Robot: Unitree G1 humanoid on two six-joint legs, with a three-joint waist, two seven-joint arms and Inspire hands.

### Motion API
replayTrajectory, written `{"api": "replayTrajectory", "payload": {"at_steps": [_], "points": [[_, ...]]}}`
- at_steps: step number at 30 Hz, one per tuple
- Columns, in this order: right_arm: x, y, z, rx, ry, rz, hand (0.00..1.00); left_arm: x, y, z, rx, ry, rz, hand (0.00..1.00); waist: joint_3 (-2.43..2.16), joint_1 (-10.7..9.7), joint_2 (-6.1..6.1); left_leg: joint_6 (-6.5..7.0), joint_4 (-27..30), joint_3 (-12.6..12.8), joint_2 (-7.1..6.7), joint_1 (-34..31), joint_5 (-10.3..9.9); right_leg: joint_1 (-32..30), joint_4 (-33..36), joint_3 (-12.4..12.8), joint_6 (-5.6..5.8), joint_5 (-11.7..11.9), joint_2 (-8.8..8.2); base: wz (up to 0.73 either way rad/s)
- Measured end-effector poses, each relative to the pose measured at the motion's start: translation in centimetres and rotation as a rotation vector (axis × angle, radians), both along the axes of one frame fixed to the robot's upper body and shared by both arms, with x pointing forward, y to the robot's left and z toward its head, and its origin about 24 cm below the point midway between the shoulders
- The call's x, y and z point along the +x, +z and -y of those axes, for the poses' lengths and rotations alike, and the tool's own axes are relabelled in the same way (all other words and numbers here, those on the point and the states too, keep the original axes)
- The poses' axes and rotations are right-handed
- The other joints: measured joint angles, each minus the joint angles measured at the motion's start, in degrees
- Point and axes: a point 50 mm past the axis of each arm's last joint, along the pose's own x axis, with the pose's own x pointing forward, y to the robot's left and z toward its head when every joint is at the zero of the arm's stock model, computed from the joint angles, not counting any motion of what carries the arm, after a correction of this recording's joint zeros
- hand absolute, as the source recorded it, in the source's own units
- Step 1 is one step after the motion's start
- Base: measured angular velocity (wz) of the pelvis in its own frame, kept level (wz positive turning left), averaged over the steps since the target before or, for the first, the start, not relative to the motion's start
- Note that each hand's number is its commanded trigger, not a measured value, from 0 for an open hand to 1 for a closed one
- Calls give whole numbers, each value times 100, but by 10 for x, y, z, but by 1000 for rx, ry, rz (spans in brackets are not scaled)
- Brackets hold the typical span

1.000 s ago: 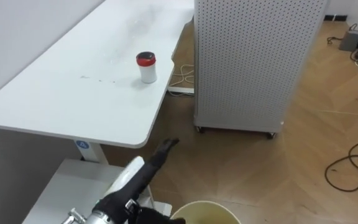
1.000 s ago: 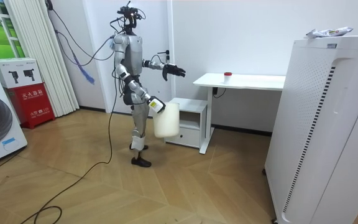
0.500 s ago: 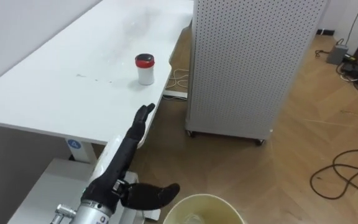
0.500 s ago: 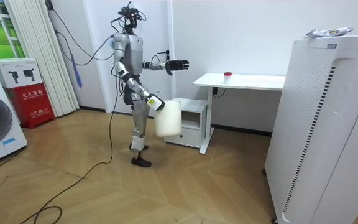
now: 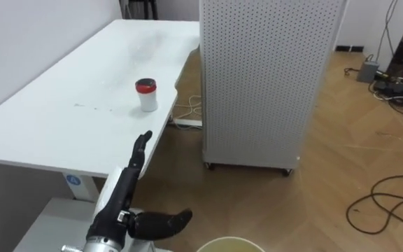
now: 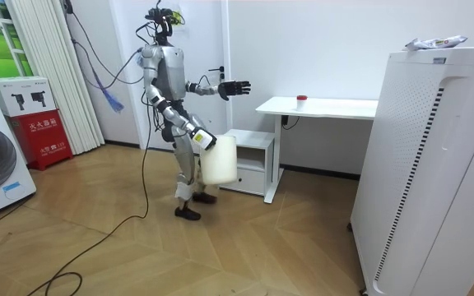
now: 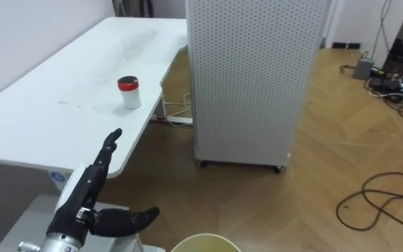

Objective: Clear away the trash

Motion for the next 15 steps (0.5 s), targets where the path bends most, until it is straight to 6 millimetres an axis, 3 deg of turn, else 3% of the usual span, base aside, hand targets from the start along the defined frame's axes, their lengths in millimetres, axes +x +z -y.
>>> {"api": "replayTrajectory", "payload": {"at_steps": [1,2,3,4,5,6,8,9,11,13,15], "points": [[-3,-1,0,-3,-5,-10,100,0,0,-2,-5,10,-2,0,-22,59,40,3,-733,-13,-40,-150,340,-11,94,1,3,-105,-4,-48],[-5,-2,0,-2,-6,-17,100,0,0,-2,-9,12,-2,0,-34,97,48,30,-1022,-20,-44,-199,538,-40,171,7,25,-186,-5,-42],[-9,-5,-2,1,-10,-35,100,0,0,-3,-11,16,-2,0,-56,140,30,39,-1453,-94,-70,-257,900,-41,358,91,64,-374,-25,-34],[-14,-7,-2,4,-12,-49,100,-1,-2,-3,-10,17,-10,0,-122,144,30,40,-1573,-160,-131,-232,1276,-49,517,164,138,-566,-57,-28],[-15,-7,-3,5,-11,-50,100,-1,-2,-3,-10,18,-11,0,-156,135,53,73,-1570,-171,-172,-204,1434,-45,563,173,186,-649,-77,-11],[-17,-8,-3,5,-9,-54,100,-1,-2,-4,-9,18,-11,0,-154,102,-2,185,-1565,-151,-260,-154,1612,-9,627,127,305,-756,-136,0],[-19,-8,-1,0,-14,-59,100,-3,-4,-4,-9,19,-19,0,-141,86,-55,339,-1438,-98,-368,-89,1818,113,608,50,402,-830,-264,-7],[-18,-8,-1,-6,-21,-56,100,-3,-4,-4,-11,21,-20,0,-118,101,-95,519,-1238,-9,-422,-99,1670,193,598,53,437,-905,-355,-16],[-16,-6,0,-24,-15,-44,100,-2,-4,-5,-35,28,-19,0,-102,120,-122,584,-882,84,-479,-161,1381,307,588,75,484,-1024,-483,-13],[-16,-6,-1,-18,-9,-43,100,-2,-2,-5,-49,28,-13,0,-88,145,-145,634,-346,189,-517,-233,909,496,591,103,537,-1208,-617,-6],[-15,-6,-2,-18,1,-43,100,-1,-1,-6,-46,29,-8,0,-88,157,-196,662,-74,238,-591,-238,585,637,619,135,592,-1354,-712,-5]]}}
